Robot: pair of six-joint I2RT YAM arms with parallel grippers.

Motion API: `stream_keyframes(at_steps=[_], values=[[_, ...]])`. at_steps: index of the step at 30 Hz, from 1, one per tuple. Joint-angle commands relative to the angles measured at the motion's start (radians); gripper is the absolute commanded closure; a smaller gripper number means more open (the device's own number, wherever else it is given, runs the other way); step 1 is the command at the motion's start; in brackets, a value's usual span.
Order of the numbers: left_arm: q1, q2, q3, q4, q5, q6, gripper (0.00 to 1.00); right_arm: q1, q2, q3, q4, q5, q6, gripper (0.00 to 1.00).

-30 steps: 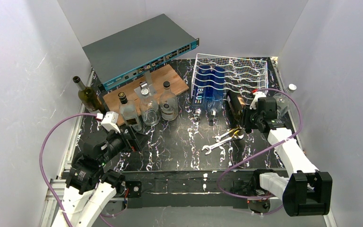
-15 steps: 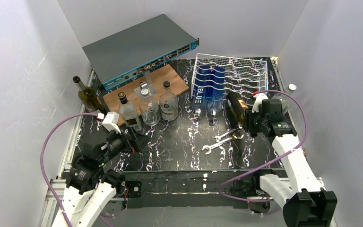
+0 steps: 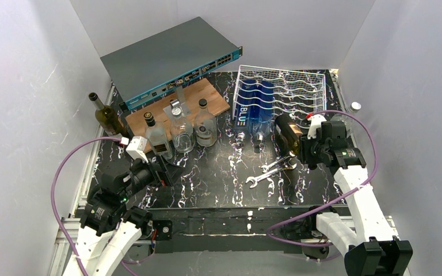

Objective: Take the wine bottle off the wine rack
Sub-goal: Pick up the wine bottle from the wine rack, then place the wine bottle at the center of the board.

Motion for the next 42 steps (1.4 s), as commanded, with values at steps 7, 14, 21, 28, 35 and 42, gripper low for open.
stream_keyframes(at_steps=[7,14,21,28,35,42], values=[[0.003,0.031,0.016,0.019,0.087,0.028,0.02,0.0,-0.054,0.143,0.015,-0.064,-0.097,0.99],[0.003,0.044,0.018,0.03,0.133,0.032,0.01,0.001,-0.054,0.173,-0.038,-0.13,-0.161,0.99],[0.003,0.093,0.024,0.066,0.223,0.029,0.01,0.001,-0.041,0.22,-0.076,-0.202,-0.248,0.99],[-0.001,0.193,-0.001,0.176,0.457,0.038,0.01,0.025,0.054,0.282,-0.219,-0.32,-0.458,0.99],[-0.076,0.253,0.006,0.2,0.438,0.063,0.01,0.252,0.149,0.371,-0.283,-0.233,-0.534,0.99],[-0.11,0.26,-0.005,0.207,0.428,0.092,0.01,0.383,0.229,0.487,-0.35,-0.154,-0.618,0.99]])
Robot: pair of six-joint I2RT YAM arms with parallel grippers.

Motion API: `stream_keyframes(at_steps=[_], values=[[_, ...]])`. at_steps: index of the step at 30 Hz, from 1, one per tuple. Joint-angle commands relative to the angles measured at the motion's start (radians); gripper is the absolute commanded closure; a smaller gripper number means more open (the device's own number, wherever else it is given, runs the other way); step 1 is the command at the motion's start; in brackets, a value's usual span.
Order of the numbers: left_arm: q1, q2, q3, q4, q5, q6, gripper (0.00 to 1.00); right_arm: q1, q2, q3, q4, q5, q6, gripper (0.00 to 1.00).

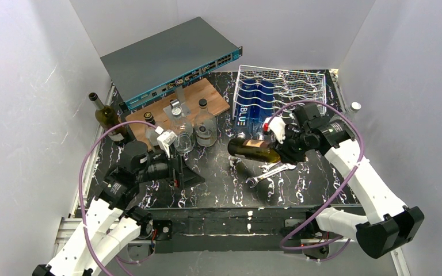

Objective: Take the wine bottle off the wine rack
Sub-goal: Place the wine bottle at the center of the board.

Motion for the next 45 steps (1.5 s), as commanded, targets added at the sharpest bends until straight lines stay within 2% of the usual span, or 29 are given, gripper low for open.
stream_keyframes(at_steps=[1,10,21,35,45], values=[[-0.035,0.007,-0.004,0.017,-0.002,0.039,0.01,0.075,0.035,0.141,0.027,0.033,-0.089,0.99],[-0.108,0.034,-0.005,0.021,-0.071,0.066,0.01,0.355,0.164,0.293,-0.054,0.31,-0.285,0.99],[-0.108,-0.024,-0.056,0.022,-0.096,0.1,0.01,0.56,0.384,0.574,-0.292,0.426,-0.553,0.99],[-0.108,-0.071,-0.145,0.047,-0.159,0.113,0.01,0.773,0.463,0.603,-0.317,0.662,-0.754,0.99],[-0.108,-0.126,-0.146,-0.06,-0.328,0.088,0.01,0.882,0.489,0.564,-0.284,0.842,-0.89,0.99]])
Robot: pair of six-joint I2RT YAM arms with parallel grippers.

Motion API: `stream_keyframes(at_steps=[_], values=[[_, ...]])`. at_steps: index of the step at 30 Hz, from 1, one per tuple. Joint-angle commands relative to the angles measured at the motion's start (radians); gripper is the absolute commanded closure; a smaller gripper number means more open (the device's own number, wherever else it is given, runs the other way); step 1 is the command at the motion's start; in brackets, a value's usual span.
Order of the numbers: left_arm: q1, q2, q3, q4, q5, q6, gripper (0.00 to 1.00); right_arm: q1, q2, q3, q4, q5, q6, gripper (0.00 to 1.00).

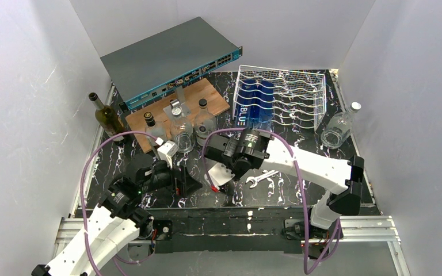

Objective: Take the wine bottle off the wine rack
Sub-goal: Place the wine bottle at the center of the board.

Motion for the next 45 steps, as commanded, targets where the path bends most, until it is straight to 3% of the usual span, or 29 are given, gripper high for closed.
stream_keyframes(at_steps=[1,14,18,22,29,41,45], values=[[-0.004,-0.025,0.012,-0.063,-0.091,-0.005,0.01,0.044,-0.006,0.025,0.021,0.165,-0.411,0.99],[-0.004,-0.047,0.006,-0.073,-0.122,-0.004,0.01,0.128,0.049,0.011,-0.018,0.248,-0.484,0.99],[-0.005,-0.042,0.007,-0.072,-0.122,-0.001,0.01,0.135,0.061,0.01,-0.018,0.254,-0.488,0.94],[-0.004,-0.041,0.007,-0.07,-0.116,-0.001,0.01,0.138,0.067,0.006,-0.018,0.246,-0.472,0.84],[-0.005,-0.039,0.006,-0.066,-0.113,-0.002,0.01,0.14,0.06,-0.002,-0.006,0.221,-0.451,0.56],[-0.004,-0.035,0.006,-0.065,-0.108,-0.001,0.01,0.14,0.041,-0.024,0.053,0.174,-0.391,0.27],[-0.004,-0.034,0.006,-0.065,-0.108,-0.001,0.01,0.14,0.038,-0.028,0.071,0.154,-0.374,0.22]])
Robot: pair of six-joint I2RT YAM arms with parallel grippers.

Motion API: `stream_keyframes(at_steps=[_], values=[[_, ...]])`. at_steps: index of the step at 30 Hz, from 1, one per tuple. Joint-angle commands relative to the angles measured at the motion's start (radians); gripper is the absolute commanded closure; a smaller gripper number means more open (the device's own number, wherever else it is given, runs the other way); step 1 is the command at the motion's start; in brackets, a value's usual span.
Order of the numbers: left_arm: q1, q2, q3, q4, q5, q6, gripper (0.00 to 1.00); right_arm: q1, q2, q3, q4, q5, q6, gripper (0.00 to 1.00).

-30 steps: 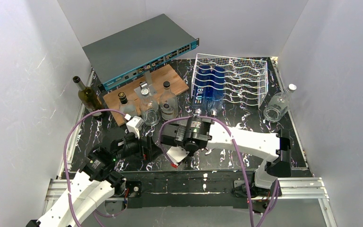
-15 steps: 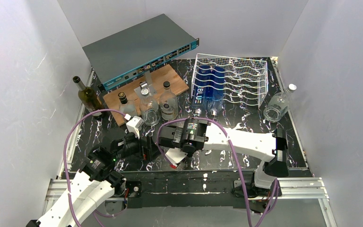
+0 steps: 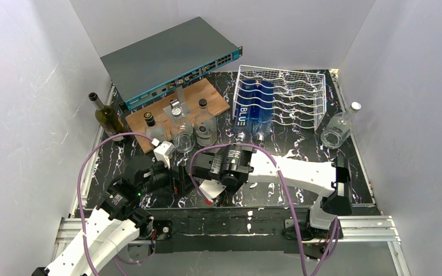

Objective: Take the wine bottle off the wine rack
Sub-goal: Place the wine bottle at the center of the board.

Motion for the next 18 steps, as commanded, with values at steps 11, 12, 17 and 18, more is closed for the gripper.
stream_keyframes(at_steps=[11,12,17,18], values=[[-0.004,-0.002,0.006,-0.005,0.015,0.008,0.01,0.005,-0.013,0.053,0.055,0.054,-0.361,0.24],[-0.004,-0.003,0.004,-0.004,0.018,0.009,0.01,0.005,-0.009,0.063,0.055,0.055,-0.36,0.24],[-0.004,-0.004,-0.004,0.01,0.025,0.024,0.01,0.005,-0.002,0.087,0.069,0.075,-0.36,0.26],[-0.004,-0.005,-0.008,0.014,0.024,0.027,0.01,0.005,-0.002,0.089,0.069,0.076,-0.358,0.26]])
